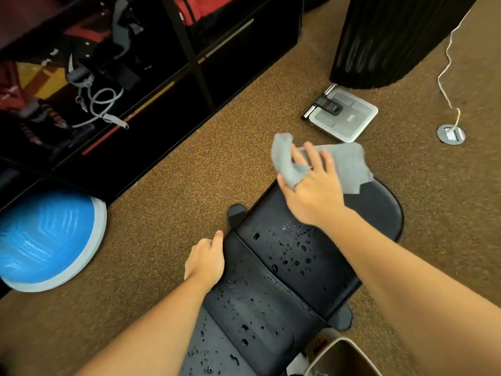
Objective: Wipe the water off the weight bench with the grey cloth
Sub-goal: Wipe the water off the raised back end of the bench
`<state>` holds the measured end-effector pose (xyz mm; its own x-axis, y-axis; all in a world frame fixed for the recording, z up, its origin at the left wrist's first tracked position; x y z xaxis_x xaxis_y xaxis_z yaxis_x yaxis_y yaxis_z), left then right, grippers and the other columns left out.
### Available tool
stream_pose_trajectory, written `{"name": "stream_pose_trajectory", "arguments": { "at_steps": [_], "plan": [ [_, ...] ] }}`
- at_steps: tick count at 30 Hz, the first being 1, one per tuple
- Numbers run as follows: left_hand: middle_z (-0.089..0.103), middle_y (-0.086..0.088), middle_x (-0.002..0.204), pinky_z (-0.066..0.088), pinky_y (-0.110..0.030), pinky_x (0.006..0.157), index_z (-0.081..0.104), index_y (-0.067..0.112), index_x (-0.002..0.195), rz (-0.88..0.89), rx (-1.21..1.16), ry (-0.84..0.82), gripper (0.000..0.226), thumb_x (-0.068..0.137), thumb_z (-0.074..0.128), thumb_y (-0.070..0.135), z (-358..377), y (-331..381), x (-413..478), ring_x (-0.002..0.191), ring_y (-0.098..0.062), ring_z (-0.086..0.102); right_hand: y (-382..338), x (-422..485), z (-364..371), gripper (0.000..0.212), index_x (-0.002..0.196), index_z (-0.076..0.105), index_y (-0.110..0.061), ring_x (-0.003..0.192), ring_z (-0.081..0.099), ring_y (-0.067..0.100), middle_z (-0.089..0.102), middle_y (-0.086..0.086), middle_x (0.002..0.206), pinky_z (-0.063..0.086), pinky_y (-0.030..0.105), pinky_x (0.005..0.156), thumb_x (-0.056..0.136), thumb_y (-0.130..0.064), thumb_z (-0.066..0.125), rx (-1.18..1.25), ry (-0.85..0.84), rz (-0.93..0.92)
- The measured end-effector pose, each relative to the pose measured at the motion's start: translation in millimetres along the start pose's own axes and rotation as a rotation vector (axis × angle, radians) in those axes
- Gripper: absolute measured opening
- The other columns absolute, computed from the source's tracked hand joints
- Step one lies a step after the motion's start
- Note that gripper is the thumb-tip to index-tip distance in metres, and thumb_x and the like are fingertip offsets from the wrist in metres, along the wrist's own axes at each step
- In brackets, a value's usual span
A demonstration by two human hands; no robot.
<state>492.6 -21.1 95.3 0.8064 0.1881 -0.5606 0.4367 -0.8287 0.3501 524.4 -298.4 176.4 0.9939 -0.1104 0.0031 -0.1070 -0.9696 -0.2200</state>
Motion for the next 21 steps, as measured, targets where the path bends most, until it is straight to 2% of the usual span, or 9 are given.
{"name": "stream_pose_trajectory", "arguments": {
  "at_steps": [3,6,8,11,13,16,17,19,21],
  "plan": [
    [0.061,-0.010,0.096,0.046,-0.044,0.088,0.058,0.015,0.074,0.021,-0.014,0.002,0.059,0.102,0.029,0.057,-1,2,0,0.090,-0.034,0.057,-32,-40,18,0.062,0.157,0.036,-0.013,0.154,0.025,0.035,0.040,0.008,0.162,0.015,0.054,0.124,0.106,-0.047,0.029,0.003,-0.089,-0.204],
    [0.062,-0.013,0.103,0.046,-0.044,0.089,0.059,0.016,0.079,0.023,0.000,0.005,0.057,0.101,0.028,0.059,0,0,2,0.098,-0.036,0.059,-23,-90,25,0.058,0.159,0.035,-0.027,0.156,0.021,0.028,0.031,-0.001,0.166,0.016,0.051,0.124,0.106,-0.048,0.025,-0.062,-0.188,-0.328],
    [0.063,-0.014,0.103,0.047,-0.045,0.091,0.058,0.017,0.077,0.021,-0.008,0.006,0.057,0.101,0.029,0.060,0,-1,3,0.100,-0.038,0.060,16,-91,14,0.057,0.160,0.026,-0.041,0.157,0.017,0.022,0.025,-0.007,0.167,0.010,0.047,0.125,0.105,-0.053,0.019,-0.094,-0.184,-0.266],
    [0.062,-0.013,0.101,0.046,-0.047,0.092,0.056,0.017,0.075,0.029,-0.002,0.005,0.057,0.101,0.029,0.060,0,-2,5,0.099,-0.038,0.059,74,-57,-7,0.056,0.159,0.017,-0.048,0.157,0.015,0.024,0.021,-0.007,0.169,0.008,0.046,0.125,0.104,-0.056,0.013,-0.090,-0.117,0.009],
    [0.060,-0.011,0.099,0.046,-0.046,0.090,0.056,0.017,0.075,0.029,0.004,0.004,0.057,0.100,0.028,0.061,1,-3,5,0.099,-0.039,0.059,80,-30,-13,0.062,0.161,0.012,-0.044,0.157,0.012,0.028,0.018,-0.003,0.171,0.010,0.050,0.125,0.100,-0.057,0.007,-0.045,-0.102,0.136],
    [0.061,-0.012,0.101,0.045,-0.045,0.088,0.057,0.017,0.077,0.026,0.006,0.008,0.058,0.100,0.028,0.061,1,-4,6,0.100,-0.039,0.059,49,3,-9,0.073,0.164,0.010,-0.024,0.158,0.004,0.026,0.015,0.000,0.171,0.003,0.047,0.126,0.098,-0.056,0.006,-0.008,-0.102,0.248],
    [0.061,-0.014,0.102,0.045,-0.045,0.088,0.057,0.017,0.077,0.026,0.008,0.009,0.058,0.101,0.028,0.061,1,-4,6,0.100,-0.040,0.059,31,7,-5,0.075,0.164,0.009,-0.019,0.158,0.001,0.026,0.013,0.001,0.172,0.000,0.048,0.126,0.098,-0.055,0.004,-0.021,-0.123,0.227],
    [0.062,-0.016,0.103,0.045,-0.045,0.087,0.057,0.017,0.076,0.028,0.007,0.006,0.057,0.101,0.028,0.059,1,-3,6,0.098,-0.039,0.059,-10,-3,10,0.075,0.164,0.008,-0.016,0.158,0.000,0.028,0.011,0.003,0.172,-0.001,0.051,0.126,0.100,-0.054,-0.002,-0.047,-0.177,0.075],
    [0.063,-0.017,0.101,0.046,-0.045,0.086,0.055,0.017,0.072,0.036,0.006,0.007,0.057,0.102,0.028,0.058,1,-2,6,0.094,-0.038,0.059,-35,-41,24,0.069,0.163,0.019,-0.016,0.158,0.008,0.030,0.021,0.005,0.170,0.006,0.054,0.126,0.104,-0.052,0.009,-0.026,-0.227,-0.094]
  ]
}}
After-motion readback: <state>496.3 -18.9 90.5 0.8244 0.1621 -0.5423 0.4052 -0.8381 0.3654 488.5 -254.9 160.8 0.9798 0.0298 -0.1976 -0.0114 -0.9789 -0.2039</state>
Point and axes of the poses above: each hand's wrist, its own x-axis towards the middle knuckle, its own z-axis out of the palm, y = z × x, the point moved 7 cm from there along x, towards the middle knuckle
